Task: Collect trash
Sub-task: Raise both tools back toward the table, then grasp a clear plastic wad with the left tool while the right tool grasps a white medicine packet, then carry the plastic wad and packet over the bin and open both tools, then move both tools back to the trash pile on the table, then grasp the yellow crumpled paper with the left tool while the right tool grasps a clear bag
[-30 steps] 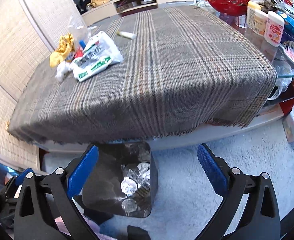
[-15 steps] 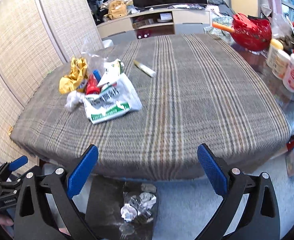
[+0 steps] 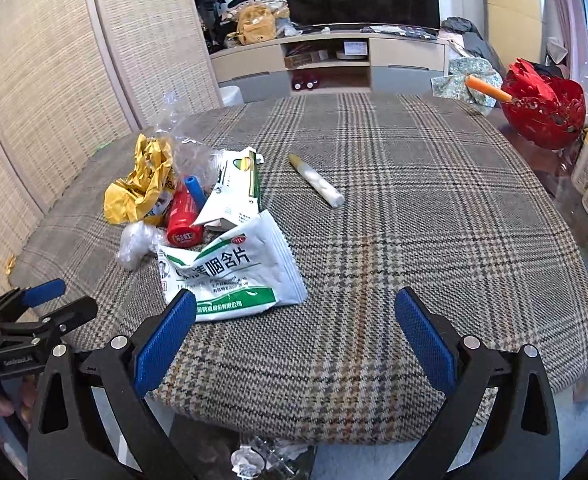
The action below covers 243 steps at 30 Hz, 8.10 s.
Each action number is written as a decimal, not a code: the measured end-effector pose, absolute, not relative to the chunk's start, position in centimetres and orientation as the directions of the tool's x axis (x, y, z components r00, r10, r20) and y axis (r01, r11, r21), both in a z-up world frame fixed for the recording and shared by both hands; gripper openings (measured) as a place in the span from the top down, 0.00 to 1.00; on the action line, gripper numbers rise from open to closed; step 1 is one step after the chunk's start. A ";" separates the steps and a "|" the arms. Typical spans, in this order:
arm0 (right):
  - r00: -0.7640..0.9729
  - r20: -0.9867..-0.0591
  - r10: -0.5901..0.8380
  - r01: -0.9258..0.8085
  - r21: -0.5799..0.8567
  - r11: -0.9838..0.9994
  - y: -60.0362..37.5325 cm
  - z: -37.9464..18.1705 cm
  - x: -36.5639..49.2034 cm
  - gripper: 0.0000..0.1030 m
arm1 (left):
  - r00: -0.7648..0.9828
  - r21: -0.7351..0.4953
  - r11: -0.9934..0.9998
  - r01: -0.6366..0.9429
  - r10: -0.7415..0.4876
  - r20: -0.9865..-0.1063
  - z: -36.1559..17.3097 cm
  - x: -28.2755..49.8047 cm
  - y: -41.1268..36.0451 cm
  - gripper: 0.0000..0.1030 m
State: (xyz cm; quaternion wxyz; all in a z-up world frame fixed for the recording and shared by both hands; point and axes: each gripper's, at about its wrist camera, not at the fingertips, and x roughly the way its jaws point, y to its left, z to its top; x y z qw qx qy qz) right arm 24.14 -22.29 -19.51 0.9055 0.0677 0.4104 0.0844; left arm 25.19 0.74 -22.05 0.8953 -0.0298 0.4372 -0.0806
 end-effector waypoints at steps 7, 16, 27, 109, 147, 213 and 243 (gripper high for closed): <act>0.643 -0.729 0.235 -0.119 0.209 0.971 -21.4 -20.3 26.2 0.04 | 0.590 -0.121 0.984 0.130 -0.175 -0.788 -23.3 27.8 0.9 0.22; 0.633 -0.738 0.234 -0.129 0.198 0.972 -20.5 -21.2 27.3 0.08 | 0.579 -0.112 0.978 0.177 -0.195 -0.791 -24.3 30.4 0.0 0.36; 0.572 -0.778 0.259 -0.170 0.197 0.966 -18.7 -22.1 27.1 0.71 | 0.568 -0.102 0.973 0.206 -0.204 -0.798 -24.3 30.6 0.1 0.88; 0.322 -0.908 0.267 -0.106 0.246 0.963 -18.0 -28.0 8.9 0.75 | 0.362 -0.229 0.950 0.211 -0.293 -0.885 -32.2 6.6 -4.7 0.93; 0.589 -0.787 0.185 -0.010 0.221 0.975 -24.5 -17.1 10.4 0.03 | 0.583 -0.164 0.973 0.165 -0.230 -0.779 -21.7 9.3 -2.6 0.08; 0.636 -0.705 0.316 -0.271 0.180 0.946 -14.4 -14.9 32.6 0.84 | 0.594 -0.072 0.949 0.306 -0.249 -0.765 -20.1 33.8 -1.9 1.00; 0.736 -0.645 0.208 -0.148 0.146 0.978 -19.7 -13.8 32.1 0.84 | 0.632 -0.014 0.973 0.232 -0.162 -0.757 -21.4 40.8 -3.0 0.35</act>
